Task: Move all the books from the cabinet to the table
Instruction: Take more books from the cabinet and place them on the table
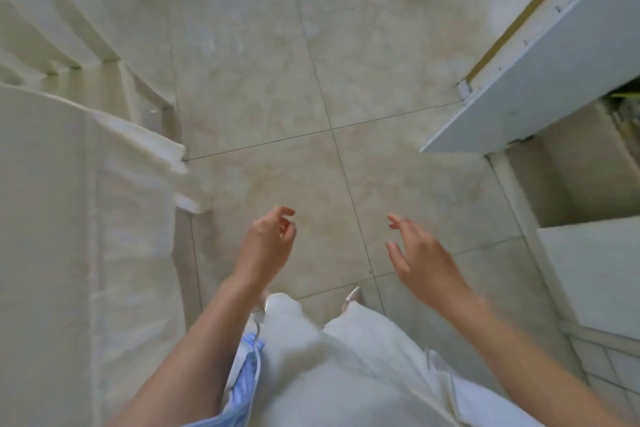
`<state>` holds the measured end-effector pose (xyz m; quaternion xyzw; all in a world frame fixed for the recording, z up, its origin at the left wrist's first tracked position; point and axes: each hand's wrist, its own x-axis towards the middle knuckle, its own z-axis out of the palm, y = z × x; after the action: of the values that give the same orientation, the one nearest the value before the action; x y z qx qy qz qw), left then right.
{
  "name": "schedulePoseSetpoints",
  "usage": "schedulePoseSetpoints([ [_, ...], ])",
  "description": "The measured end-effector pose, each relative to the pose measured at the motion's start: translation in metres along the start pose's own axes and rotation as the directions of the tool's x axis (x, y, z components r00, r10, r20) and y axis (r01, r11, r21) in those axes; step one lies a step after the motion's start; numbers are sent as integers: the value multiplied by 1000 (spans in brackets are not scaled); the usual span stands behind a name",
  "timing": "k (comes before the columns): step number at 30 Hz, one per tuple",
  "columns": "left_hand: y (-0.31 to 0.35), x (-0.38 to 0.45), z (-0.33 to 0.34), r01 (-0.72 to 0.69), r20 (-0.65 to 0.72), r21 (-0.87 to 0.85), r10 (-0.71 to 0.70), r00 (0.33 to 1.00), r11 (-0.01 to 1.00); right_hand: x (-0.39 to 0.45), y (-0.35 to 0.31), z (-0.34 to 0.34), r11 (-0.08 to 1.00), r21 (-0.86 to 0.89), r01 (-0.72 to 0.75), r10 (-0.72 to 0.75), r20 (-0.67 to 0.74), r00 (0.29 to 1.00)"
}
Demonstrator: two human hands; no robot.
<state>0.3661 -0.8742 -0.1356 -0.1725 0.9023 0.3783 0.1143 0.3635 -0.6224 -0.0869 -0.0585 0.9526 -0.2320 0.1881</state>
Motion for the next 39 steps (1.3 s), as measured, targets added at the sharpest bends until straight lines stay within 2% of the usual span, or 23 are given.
schedulePoseSetpoints([
  [7,128,0,119,-236,176,-5,233,956,972,-48,121,-62,979,67,-191,197,-115,974],
  [10,179,7,158,-338,262,-18,331,907,941,-54,165,-91,954,129,-271,291,-171,941],
  [15,263,31,217,-454,381,28,410,829,891,-49,236,-140,903,218,-370,420,-262,869],
  [25,421,102,324,-653,533,55,531,659,755,1,359,-238,788,357,-501,600,-269,753],
  [32,518,135,401,-724,622,53,545,562,688,33,438,-289,704,480,-523,681,-247,689],
  [39,573,155,468,-741,655,77,526,542,667,58,523,-326,664,540,-517,693,-183,698],
])
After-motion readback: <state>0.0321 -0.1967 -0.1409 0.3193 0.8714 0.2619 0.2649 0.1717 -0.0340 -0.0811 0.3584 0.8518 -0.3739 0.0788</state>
